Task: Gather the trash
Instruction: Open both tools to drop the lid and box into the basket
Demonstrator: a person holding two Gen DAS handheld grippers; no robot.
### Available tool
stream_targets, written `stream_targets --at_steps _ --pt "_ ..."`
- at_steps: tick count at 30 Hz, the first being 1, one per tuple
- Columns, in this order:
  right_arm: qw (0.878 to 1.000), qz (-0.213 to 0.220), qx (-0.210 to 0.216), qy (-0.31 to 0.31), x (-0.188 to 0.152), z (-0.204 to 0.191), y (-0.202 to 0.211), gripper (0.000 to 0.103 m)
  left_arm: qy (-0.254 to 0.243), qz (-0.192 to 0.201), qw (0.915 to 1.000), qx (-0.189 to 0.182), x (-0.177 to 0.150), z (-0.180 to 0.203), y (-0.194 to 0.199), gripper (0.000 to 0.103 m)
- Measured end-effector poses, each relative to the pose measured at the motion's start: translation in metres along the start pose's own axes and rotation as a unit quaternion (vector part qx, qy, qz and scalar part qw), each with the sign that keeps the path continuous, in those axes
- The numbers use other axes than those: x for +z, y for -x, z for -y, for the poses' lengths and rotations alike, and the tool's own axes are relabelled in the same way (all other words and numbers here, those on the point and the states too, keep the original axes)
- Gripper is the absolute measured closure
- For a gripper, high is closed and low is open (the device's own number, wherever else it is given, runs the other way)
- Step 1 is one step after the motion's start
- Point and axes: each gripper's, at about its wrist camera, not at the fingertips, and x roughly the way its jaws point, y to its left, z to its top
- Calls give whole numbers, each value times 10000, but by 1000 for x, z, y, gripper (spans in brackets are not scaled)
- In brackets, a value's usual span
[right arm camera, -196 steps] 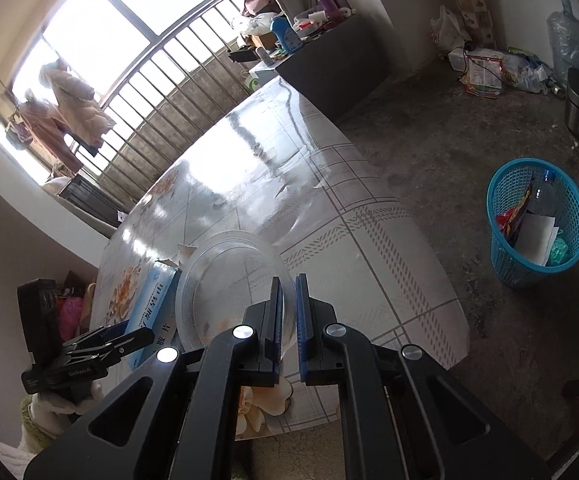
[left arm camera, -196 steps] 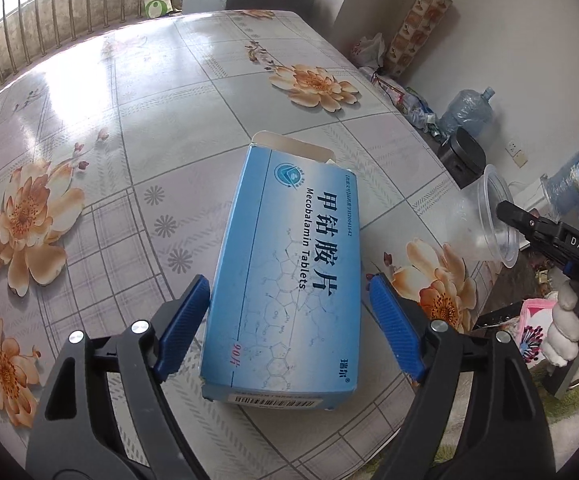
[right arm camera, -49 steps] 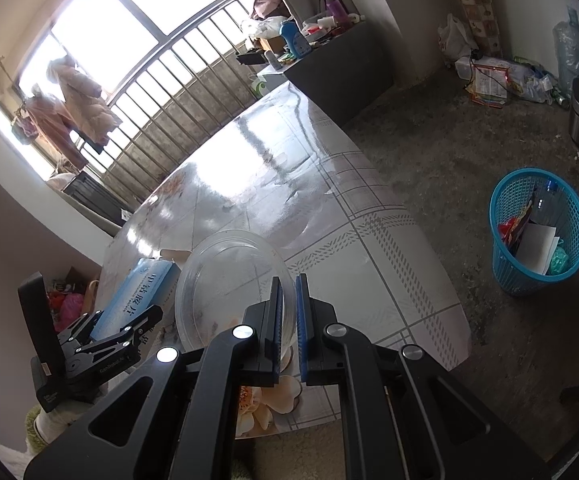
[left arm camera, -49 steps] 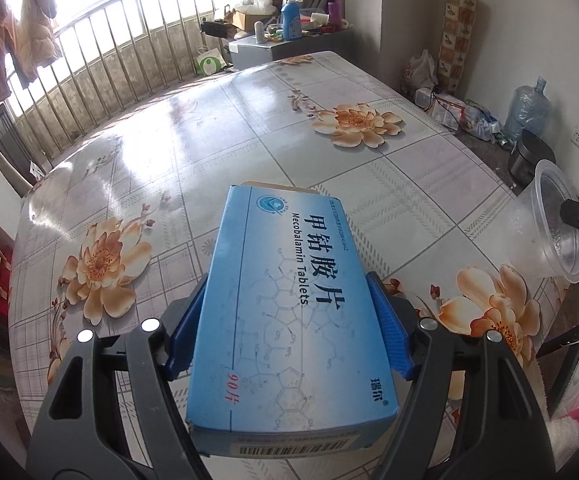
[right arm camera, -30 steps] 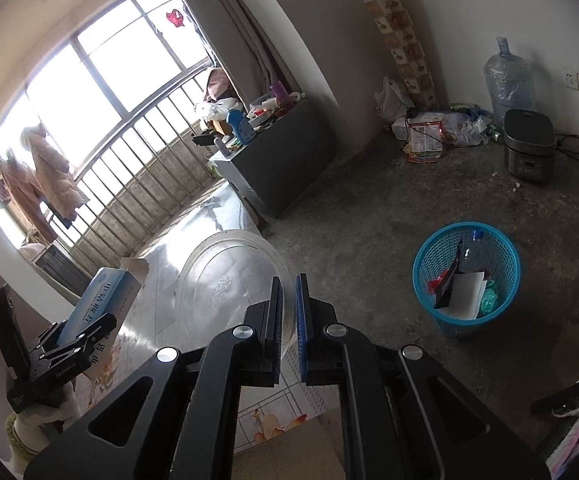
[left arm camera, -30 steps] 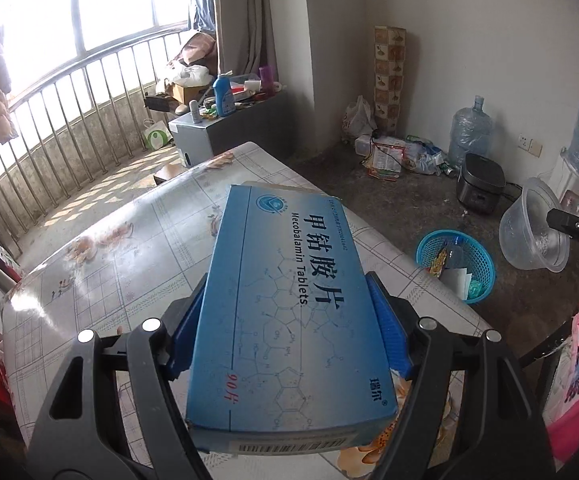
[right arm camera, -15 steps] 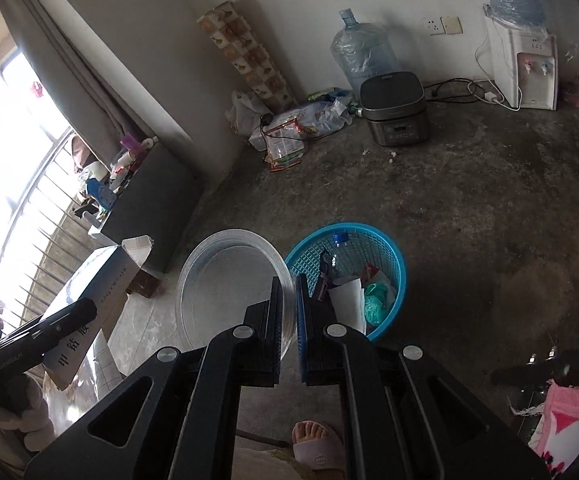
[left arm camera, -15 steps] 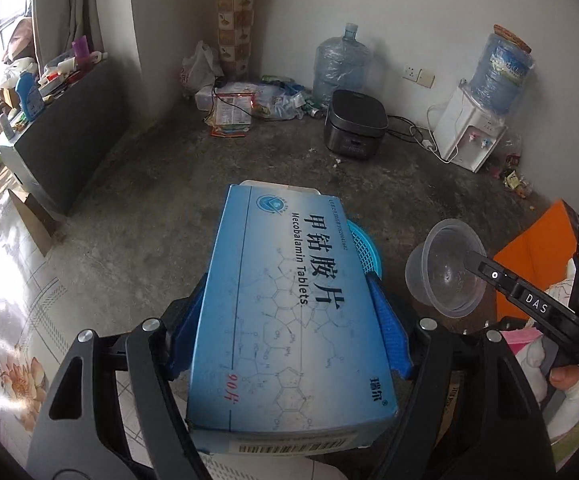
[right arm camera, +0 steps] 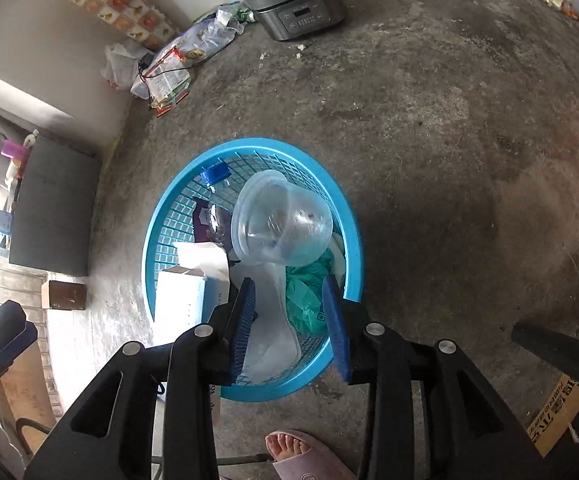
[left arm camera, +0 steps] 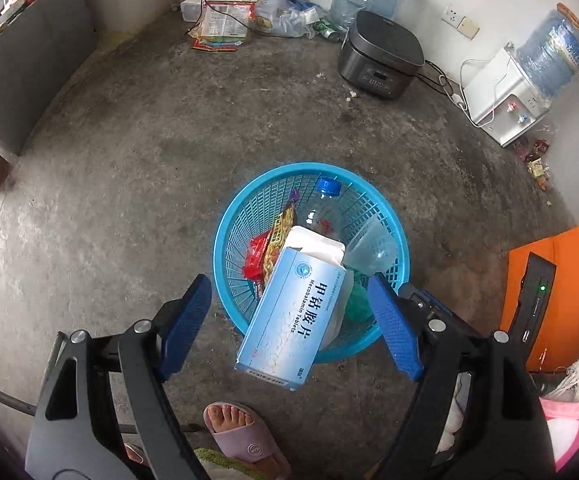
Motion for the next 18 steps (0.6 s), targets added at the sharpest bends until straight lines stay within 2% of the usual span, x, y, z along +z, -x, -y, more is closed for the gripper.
stream_targets --at_steps 3,10,15,18 --pt "9998 108 168 31 -7 2 12 68 -140 281 9995 27 1 0 26 27" --pt "9981 415 449 125 -14 -1 54 68 -151 1016 9946 -144 -8 -6 119 27" --pt "9969 401 633 258 -29 -11 81 68 -200 1504 9883 -158 -46 -20 200 27" --pt "9941 485 763 606 -47 -31 107 68 -162 1802 9835 -71 -79 -34 251 22"
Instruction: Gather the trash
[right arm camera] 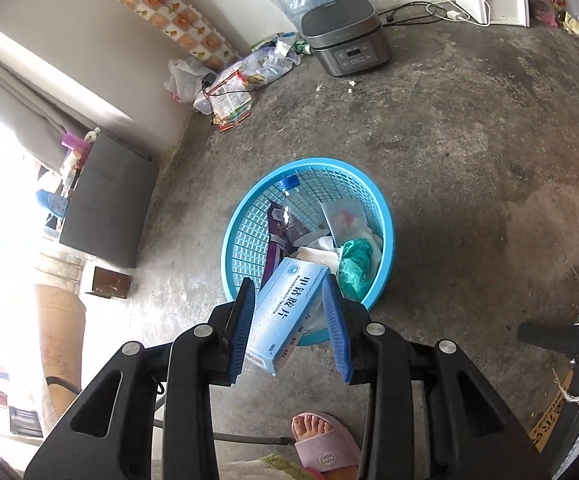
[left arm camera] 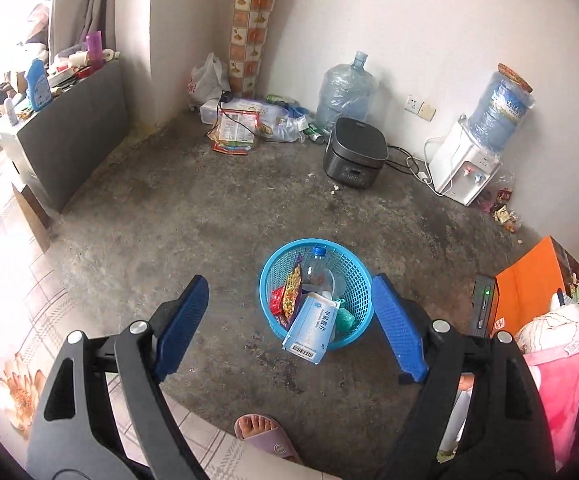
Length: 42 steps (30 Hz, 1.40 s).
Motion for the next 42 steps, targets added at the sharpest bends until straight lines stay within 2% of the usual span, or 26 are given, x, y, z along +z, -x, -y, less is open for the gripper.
stream_targets --at_steps 3,5,8,10,14,15,18,25,28,31,34,37,42 --pt "9976 134 188 658 -16 -40 32 66 178 393 9987 269 -20 -16 61 19" --pt "9923 295 294 1163 -30 -70 57 58 429 617 9958 526 -38 -28 99 12" --pt "9775 548 567 1957 -55 -116 99 48 932 963 9867 919 -71 -45 151 9" --pt "9628 724 770 2486 -73 -144 128 36 1263 1053 9767 1376 -96 -54 177 9" --pt "9286 1064 1139 3368 -117 -189 179 21 1897 972 9484 2346 -148 -65 210 9" --pt "9206 1120 1181 3550 -128 -197 189 16 1983 955 9423 2524 -160 -68 216 9" --pt "9013 1182 1264 3971 -162 -215 212 11 2057 851 9265 3033 -195 -72 235 9" --pt "8777 1063 1236 4506 -226 -232 242 7 2293 722 9058 3488 -237 -76 265 9" --pt "8690 1060 1081 4711 -240 -235 244 7 2422 620 9003 3563 -241 -77 261 9" --pt "8597 1041 786 4939 -249 -235 240 7 2411 386 8994 3626 -247 -72 250 9" --pt "8648 694 224 4968 -248 -230 221 7 2355 -19 9016 3627 -252 -67 233 9" --pt "8664 222 -146 4987 -247 -216 200 7 2341 -339 9033 3579 -261 -63 219 9" --pt "8697 96 -590 4900 -243 -202 189 7 2323 -694 9011 3594 -268 -67 204 9"
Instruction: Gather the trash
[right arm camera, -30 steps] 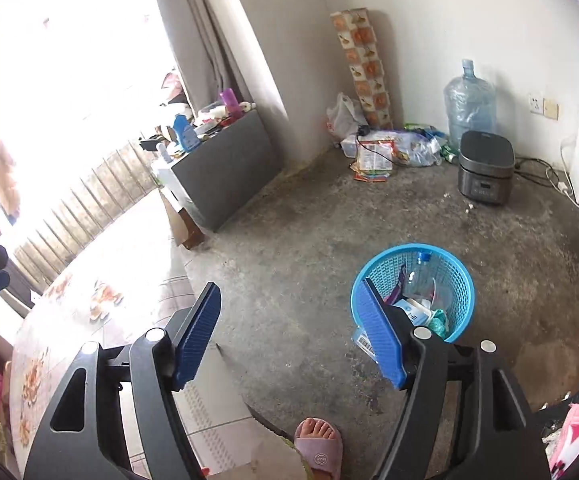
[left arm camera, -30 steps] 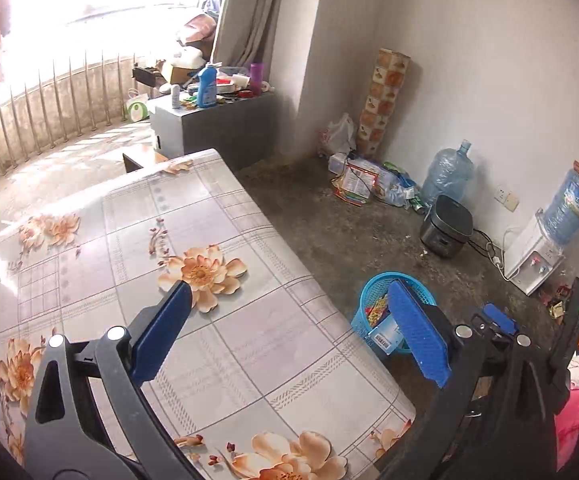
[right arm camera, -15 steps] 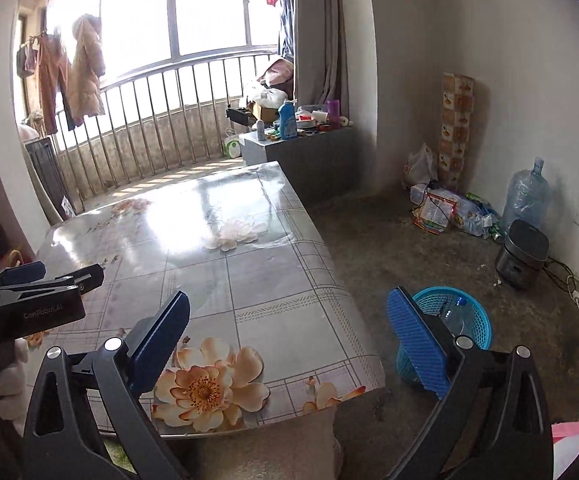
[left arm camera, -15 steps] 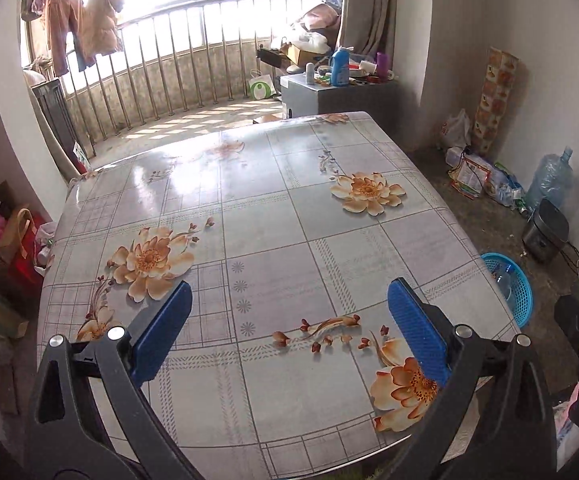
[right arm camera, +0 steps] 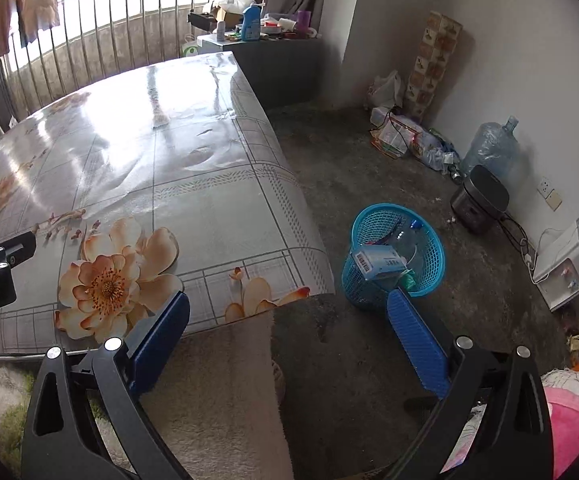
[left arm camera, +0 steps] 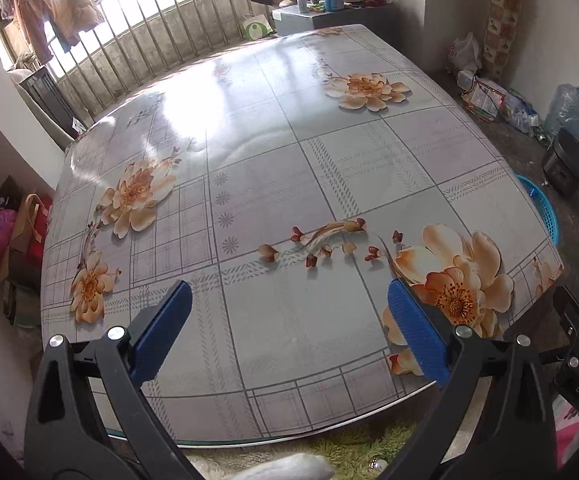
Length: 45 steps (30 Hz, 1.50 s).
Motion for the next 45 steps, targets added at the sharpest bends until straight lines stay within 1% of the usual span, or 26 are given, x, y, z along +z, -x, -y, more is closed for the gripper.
stream_targets --at_steps 2,7,22,45 --pt "9999 -42 -119 -17 -1 5 -1 7 37 -59 10000 27 0 -1 -3 9" --pt "9995 -107 -223 -191 1 17 -4 7 37 -82 10000 33 1 -3 -4 9" --pt "9996 -101 -191 -191 1 17 -4 7 -26 40 10000 57 4 1 3 9" --pt "9996 -86 -270 -88 -2 18 -2 7 -56 19 10000 6 4 3 4 9"
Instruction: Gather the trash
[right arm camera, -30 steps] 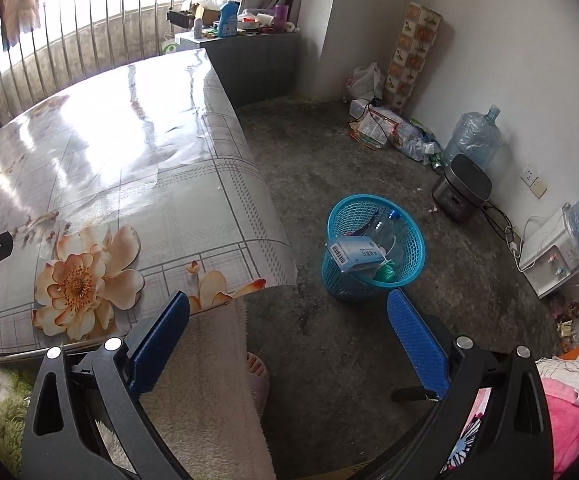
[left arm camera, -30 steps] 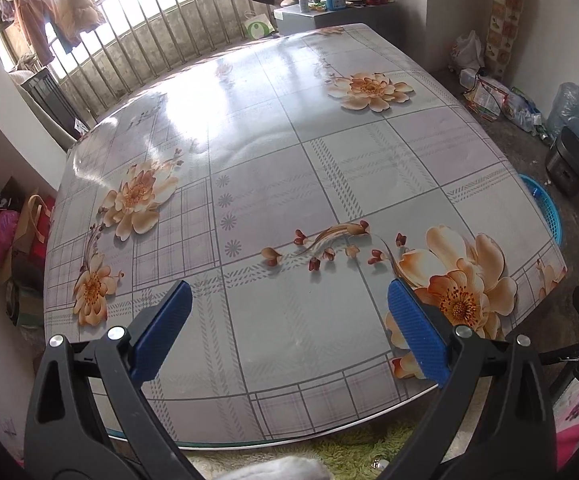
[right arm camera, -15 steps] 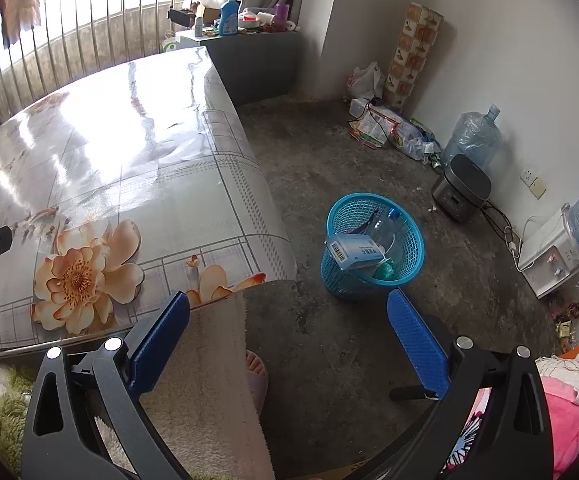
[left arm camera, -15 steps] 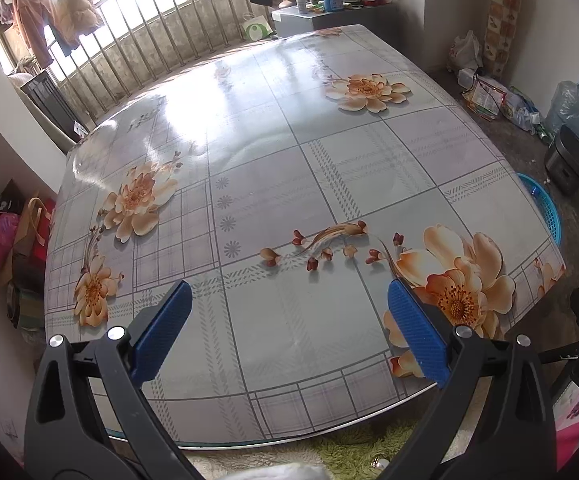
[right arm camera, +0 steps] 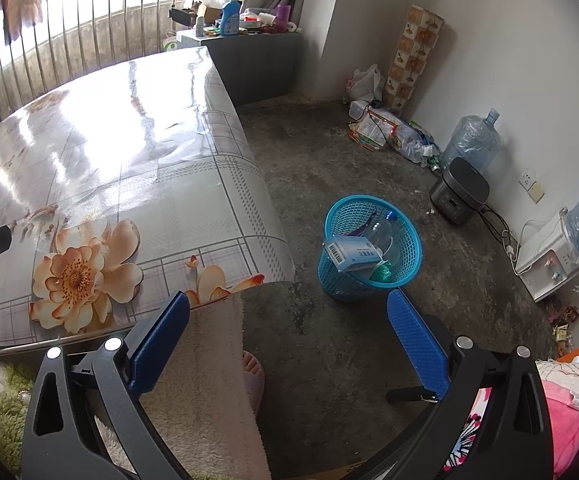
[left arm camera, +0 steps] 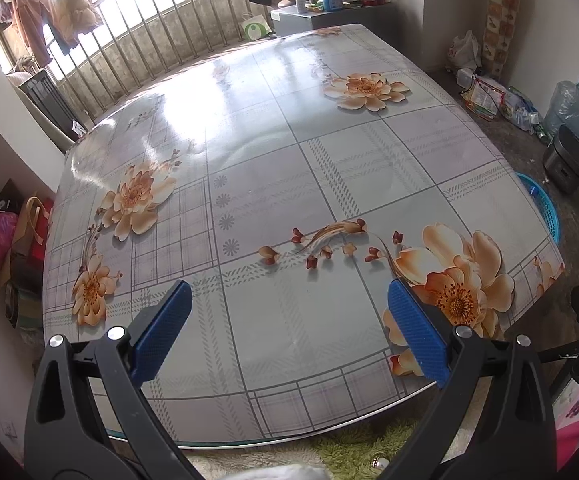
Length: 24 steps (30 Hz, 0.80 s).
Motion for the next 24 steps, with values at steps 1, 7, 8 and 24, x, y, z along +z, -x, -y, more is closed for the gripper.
stream_targets --at_steps 1,7,8,24 --pt "10000 1 2 6 0 0 0 7 1 1 10000 0 0 0 0 9" --pt "10000 8 12 17 1 0 0 7 3 2 10000 -1 0 0 0 9" --pt "10000 8 8 20 1 0 0 7 3 1 10000 -3 0 0 0 9" --pt "10000 10 4 19 2 -1 0 7 3 1 10000 -2 -1 1 1 9"
